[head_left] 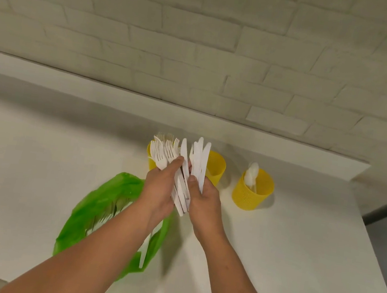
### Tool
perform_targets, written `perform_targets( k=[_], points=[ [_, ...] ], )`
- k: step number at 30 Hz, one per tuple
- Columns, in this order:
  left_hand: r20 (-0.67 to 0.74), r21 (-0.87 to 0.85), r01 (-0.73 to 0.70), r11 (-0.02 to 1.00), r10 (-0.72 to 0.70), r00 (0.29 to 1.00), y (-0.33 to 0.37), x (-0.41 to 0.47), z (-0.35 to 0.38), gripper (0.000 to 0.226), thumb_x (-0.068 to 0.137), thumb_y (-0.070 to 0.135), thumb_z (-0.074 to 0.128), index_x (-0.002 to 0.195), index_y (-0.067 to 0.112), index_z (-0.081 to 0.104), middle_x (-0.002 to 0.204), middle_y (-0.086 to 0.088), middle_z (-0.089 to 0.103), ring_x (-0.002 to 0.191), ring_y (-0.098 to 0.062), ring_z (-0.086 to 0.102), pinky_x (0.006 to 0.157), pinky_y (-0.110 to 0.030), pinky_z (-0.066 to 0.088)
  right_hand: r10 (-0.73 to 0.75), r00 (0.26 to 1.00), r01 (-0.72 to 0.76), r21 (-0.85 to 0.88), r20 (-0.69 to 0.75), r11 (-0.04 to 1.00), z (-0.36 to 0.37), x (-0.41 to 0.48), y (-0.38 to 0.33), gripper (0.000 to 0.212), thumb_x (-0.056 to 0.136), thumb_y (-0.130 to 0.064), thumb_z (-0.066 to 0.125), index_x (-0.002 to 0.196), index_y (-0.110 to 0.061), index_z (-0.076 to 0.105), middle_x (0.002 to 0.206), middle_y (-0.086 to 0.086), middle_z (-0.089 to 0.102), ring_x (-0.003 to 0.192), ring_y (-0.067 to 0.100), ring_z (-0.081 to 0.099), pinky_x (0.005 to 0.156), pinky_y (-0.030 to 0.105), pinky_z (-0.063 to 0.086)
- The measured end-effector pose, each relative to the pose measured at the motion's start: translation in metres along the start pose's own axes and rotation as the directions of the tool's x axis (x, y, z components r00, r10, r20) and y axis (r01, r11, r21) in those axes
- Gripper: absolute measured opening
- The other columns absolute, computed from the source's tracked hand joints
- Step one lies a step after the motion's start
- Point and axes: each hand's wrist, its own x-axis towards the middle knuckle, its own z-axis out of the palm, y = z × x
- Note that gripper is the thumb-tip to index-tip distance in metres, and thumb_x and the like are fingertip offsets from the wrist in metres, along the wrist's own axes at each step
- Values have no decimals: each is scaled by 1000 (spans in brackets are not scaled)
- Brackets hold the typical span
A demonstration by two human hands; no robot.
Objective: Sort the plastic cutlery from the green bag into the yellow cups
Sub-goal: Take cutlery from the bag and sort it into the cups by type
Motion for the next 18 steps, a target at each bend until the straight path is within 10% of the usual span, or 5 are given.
perform_targets(
  k=[8, 15, 18],
  points=[
    [103, -87, 77, 993, -68, 992, 13, 7, -1, 30, 92, 8, 70, 119, -4, 71, 113, -19, 75, 96, -24, 77, 72, -34, 63, 2, 1000, -2, 25, -31, 1000, 3, 8, -4, 26, 107, -27, 47, 120, -31, 69, 107, -8, 77, 100, 8, 72, 91, 34, 57],
    [88, -70, 57, 996, -50, 995, 15, 18, 6, 27, 97, 8, 56, 117, -5, 68, 112, -20, 76, 108, -28, 73, 96, -45, 57, 1, 999, -3, -37, -47, 999, 2, 24, -5, 24, 105, -33, 45, 111, -31, 68, 86, -8, 73, 74, 10, 68, 63, 30, 50],
    [50, -41, 18, 999, -16, 999, 13, 23, 12, 22, 96, 6, 57, 111, -4, 70, 109, -21, 76, 99, -26, 76, 85, -39, 61, -24, 999, 21, -76, -35, 997, 2, 31, -6, 23, 106, -34, 46, 117, -32, 66, 98, -9, 75, 89, 7, 71, 75, 29, 56]
  ],
)
